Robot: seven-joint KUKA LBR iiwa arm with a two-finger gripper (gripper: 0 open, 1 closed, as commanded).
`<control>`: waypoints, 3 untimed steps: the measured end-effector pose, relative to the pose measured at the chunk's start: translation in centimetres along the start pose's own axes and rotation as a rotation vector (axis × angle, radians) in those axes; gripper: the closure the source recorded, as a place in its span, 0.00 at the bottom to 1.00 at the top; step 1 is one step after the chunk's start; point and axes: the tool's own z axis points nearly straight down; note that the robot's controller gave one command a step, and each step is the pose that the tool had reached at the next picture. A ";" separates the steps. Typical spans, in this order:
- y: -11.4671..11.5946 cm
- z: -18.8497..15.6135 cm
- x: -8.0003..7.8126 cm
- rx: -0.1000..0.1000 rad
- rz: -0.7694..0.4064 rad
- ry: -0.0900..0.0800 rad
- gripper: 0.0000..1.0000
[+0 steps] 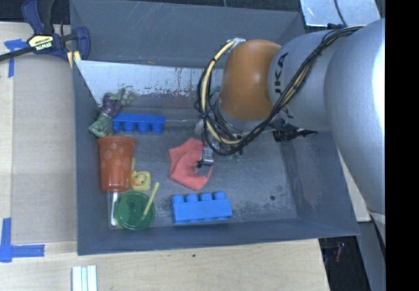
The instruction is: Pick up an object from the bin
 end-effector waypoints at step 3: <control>3.6 -5.5 -1.1 0.000 -0.031 -0.014 1.00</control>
Offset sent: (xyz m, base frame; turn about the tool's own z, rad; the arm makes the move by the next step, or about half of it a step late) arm 0.0000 0.0000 0.0000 0.0000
